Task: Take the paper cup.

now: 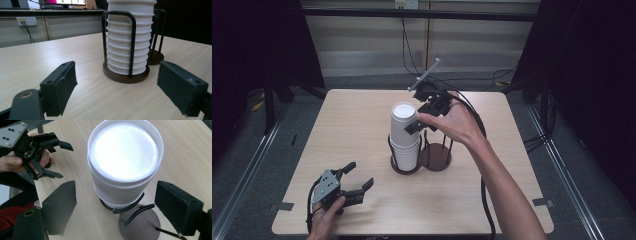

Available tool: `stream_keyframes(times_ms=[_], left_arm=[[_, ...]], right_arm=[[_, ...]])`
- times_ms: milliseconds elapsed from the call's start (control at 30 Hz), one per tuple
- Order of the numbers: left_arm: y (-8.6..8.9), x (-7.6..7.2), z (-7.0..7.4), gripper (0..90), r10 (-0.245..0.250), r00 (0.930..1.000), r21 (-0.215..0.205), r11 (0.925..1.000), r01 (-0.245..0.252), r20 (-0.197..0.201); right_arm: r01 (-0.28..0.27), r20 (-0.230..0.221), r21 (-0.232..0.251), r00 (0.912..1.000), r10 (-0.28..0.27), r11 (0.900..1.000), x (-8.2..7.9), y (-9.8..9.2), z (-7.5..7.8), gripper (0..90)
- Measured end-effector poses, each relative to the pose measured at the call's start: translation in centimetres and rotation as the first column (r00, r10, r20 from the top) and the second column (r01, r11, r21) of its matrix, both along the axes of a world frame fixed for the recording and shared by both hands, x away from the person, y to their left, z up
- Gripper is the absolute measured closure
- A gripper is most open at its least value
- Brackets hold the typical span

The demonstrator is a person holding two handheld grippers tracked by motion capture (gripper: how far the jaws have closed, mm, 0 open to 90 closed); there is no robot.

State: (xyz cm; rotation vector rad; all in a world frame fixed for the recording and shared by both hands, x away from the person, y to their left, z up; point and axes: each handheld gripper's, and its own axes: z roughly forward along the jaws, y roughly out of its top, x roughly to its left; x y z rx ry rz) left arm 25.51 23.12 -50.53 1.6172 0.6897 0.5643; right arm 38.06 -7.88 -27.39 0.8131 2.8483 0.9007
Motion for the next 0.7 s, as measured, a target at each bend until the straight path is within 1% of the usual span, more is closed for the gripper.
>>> stream_keyframes(times_ms=[33, 67, 100, 133, 200, 233, 267, 333, 433, 500, 533, 567, 600, 633, 667, 700], left_arm=[[0.0, 0.0, 0.0, 15.6, 0.0, 1.0, 0.003, 1.0, 0.0, 0.001], [-0.1, 0.0, 0.0, 15.6, -0.004, 1.0, -0.006, 1.0, 0.004, -0.005], [0.0, 0.0, 0.0, 15.6, -0.001, 1.0, 0.001, 1.0, 0.001, 0.001], [0.0, 0.0, 0.0, 15.6, -0.006, 1.0, -0.003, 1.0, 0.006, 0.0], [0.0, 0.0, 0.0, 15.6, -0.002, 1.0, 0.005, 1.0, 0.002, 0.002], [0.0, 0.0, 0.0, 15.6, -0.007, 1.0, 0.002, 1.0, 0.007, 0.001], [0.0, 0.0, 0.0, 15.7, -0.007, 1.0, 0.003, 1.0, 0.007, 0.001], [0.0, 0.0, 0.0, 15.7, -0.005, 1.0, 0.01, 0.9999, 0.005, 0.005], [0.0, 0.0, 0.0, 15.7, -0.009, 1.0, 0.002, 1.0, 0.009, 0.001], [0.0, 0.0, 0.0, 15.7, -0.009, 1.0, 0.003, 1.0, 0.009, 0.002], [0.0, 0.0, 0.0, 15.7, -0.006, 1.0, 0.005, 1.0, 0.006, 0.002], [0.0, 0.0, 0.0, 15.7, -0.005, 1.0, 0.005, 1.0, 0.005, 0.002], [-0.1, 0.0, 0.0, 15.7, -0.009, 1.0, -0.009, 0.9999, 0.009, 0.0], [-0.1, 0.0, 0.0, 15.7, -0.007, 1.0, -0.008, 0.9999, 0.007, 0.002], [-0.1, 0.0, 0.0, 15.7, -0.007, 1.0, -0.008, 0.9999, 0.007, 0.002], [-0.1, 0.0, 0.0, 15.7, -0.008, 1.0, -0.007, 0.9999, 0.008, 0.003]], right_arm=[[-0.003, -0.002, -0.005, 1.0, 0.003, 1.0, 0.1, 0.2, 0.0, 17.4], [-0.006, -0.008, -0.007, 1.0, 0.006, 1.0, 0.3, 0.4, 0.1, 17.4], [-0.008, -0.01, -0.017, 0.9999, 0.008, 1.0, 0.4, 0.6, 0.1, 17.4], [-0.011, -0.014, -0.021, 0.9998, 0.011, 1.0, 0.5, 0.7, 0.1, 17.5], [-0.017, -0.017, -0.043, 0.9997, 0.017, 0.999, 0.7, 1.1, 0.1, 17.8], [-0.026, -0.019, -0.051, 0.9995, 0.025, 0.998, 0.9, 1.4, 0.2, 15.9], [-0.024, -0.025, -0.056, 0.9994, 0.023, 0.998, 1.0, 1.5, 0.2, 15.8], [-0.028, -0.034, -0.08, 0.9991, 0.025, 0.996, 1.2, 1.8, 0.3, 15.8], [-0.031, -0.048, -0.11, 0.9985, 0.026, 0.993, 1.5, 2.3, 0.5, 15.8], [-0.035, -0.045, -0.115, 0.9985, 0.03, 0.993, 1.6, 2.4, 0.5, 15.8], [-0.035, -0.05, -0.136, 0.9983, 0.029, 0.99, 1.8, 2.7, 0.6, 17.3], [-0.042, -0.043, -0.138, 0.9984, 0.036, 0.99, 1.9, 2.8, 0.6, 17.8], [-0.035, -0.045, -0.14, 0.9986, 0.029, 0.99, 1.9, 3.0, 0.7, 18.1], [-0.043, -0.045, -0.15, 0.9983, 0.036, 0.988, 2.1, 3.1, 0.6, 17.9], [-0.043, -0.045, -0.15, 0.9983, 0.036, 0.988, 2.1, 3.1, 0.6, 17.9], [-0.045, -0.061, -0.171, 0.9975, 0.035, 0.984, 2.4, 3.5, 0.5, 18.0]])
